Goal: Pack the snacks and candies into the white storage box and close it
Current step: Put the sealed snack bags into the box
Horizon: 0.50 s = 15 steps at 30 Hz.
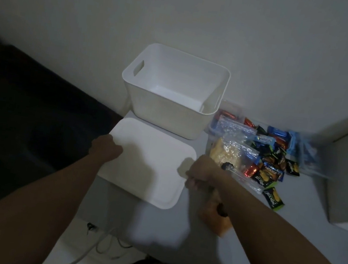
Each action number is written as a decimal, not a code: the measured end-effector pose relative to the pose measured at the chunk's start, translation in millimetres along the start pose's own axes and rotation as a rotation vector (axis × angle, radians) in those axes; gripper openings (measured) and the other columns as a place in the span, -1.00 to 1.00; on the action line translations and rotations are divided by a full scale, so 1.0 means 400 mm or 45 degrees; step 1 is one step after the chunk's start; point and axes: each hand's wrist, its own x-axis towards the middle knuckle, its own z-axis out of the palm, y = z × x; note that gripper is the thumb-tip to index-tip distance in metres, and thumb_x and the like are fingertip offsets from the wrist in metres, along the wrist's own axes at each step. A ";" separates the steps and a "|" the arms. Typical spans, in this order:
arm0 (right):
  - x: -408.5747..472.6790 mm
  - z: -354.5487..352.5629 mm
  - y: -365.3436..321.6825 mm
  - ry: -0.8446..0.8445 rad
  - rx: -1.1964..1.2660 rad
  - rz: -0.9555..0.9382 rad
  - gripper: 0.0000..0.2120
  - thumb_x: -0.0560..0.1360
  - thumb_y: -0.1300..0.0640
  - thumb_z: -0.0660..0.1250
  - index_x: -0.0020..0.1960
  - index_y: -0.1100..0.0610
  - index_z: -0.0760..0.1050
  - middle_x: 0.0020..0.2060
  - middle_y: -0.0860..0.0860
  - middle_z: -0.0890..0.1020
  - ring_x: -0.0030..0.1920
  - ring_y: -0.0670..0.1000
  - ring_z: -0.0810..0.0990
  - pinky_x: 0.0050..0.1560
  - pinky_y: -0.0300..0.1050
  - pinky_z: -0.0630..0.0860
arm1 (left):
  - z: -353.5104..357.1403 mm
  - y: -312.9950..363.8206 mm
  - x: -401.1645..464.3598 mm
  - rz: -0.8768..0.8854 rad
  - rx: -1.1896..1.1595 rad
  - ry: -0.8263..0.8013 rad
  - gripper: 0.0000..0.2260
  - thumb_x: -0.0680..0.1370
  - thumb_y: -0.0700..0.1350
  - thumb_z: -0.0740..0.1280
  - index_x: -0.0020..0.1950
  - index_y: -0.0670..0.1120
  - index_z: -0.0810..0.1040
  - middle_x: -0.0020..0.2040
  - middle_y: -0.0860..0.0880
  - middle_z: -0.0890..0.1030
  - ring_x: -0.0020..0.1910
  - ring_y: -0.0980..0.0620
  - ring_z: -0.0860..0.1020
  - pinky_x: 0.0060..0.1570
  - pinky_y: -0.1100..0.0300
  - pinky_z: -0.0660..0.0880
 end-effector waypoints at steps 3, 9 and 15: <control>-0.032 -0.089 -0.017 0.097 -0.011 -0.120 -0.78 0.52 0.21 0.36 0.02 0.39 0.59 -0.16 0.23 0.70 -0.19 0.15 0.71 -0.07 0.10 0.66 | 0.014 0.087 -0.017 0.200 0.038 0.016 -0.52 0.47 -0.11 0.34 0.37 -0.20 0.40 0.39 -0.19 0.40 0.35 -0.18 0.38 0.32 0.04 0.33; -0.104 -0.281 0.029 0.178 0.202 -0.234 -0.82 0.53 0.24 0.33 0.09 0.30 0.57 -0.04 0.19 0.67 -0.10 0.10 0.70 -0.08 -0.03 0.66 | 0.062 0.346 -0.122 0.704 0.043 -0.094 -0.65 0.45 -0.11 0.42 0.21 -0.18 0.58 0.17 -0.15 0.61 0.16 -0.12 0.55 0.18 0.16 0.44; -0.148 -0.405 0.143 0.327 0.236 -0.205 -0.84 0.52 0.24 0.36 0.04 0.31 0.59 -0.09 0.18 0.67 -0.14 0.09 0.68 -0.09 -0.03 0.65 | 0.122 0.544 -0.215 0.890 -0.052 -0.136 -0.72 0.46 -0.22 0.35 0.17 -0.19 0.61 0.14 -0.15 0.63 0.10 -0.07 0.59 0.10 0.23 0.44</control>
